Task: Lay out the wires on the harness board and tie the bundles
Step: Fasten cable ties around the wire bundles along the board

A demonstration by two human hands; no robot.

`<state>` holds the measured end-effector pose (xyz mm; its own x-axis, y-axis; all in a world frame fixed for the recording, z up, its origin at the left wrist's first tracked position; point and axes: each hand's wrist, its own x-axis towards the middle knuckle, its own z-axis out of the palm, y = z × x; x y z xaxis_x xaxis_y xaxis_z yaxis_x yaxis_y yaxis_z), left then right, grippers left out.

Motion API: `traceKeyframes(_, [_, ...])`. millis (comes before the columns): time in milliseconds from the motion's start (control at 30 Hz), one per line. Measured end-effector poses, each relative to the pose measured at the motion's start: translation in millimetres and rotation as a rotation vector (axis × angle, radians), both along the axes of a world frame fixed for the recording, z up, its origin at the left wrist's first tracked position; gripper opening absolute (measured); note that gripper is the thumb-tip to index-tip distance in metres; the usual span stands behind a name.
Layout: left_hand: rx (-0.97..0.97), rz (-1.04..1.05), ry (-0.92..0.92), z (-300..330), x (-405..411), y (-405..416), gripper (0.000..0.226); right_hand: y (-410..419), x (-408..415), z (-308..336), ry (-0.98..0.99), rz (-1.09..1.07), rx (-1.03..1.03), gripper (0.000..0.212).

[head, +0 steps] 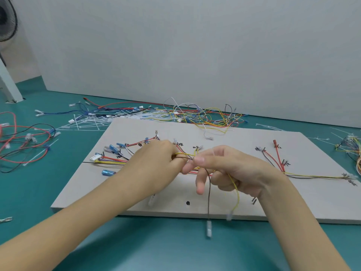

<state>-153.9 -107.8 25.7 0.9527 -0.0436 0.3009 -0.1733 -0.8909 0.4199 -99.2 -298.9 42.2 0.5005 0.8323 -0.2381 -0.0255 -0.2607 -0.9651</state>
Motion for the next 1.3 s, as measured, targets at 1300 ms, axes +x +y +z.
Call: traceKeyframes(1300, [-0.449, -0.359, 0.625, -15, -6, 61, 0.008, -89, 19, -1, -0.225, -0.186, -0.542, 0.036])
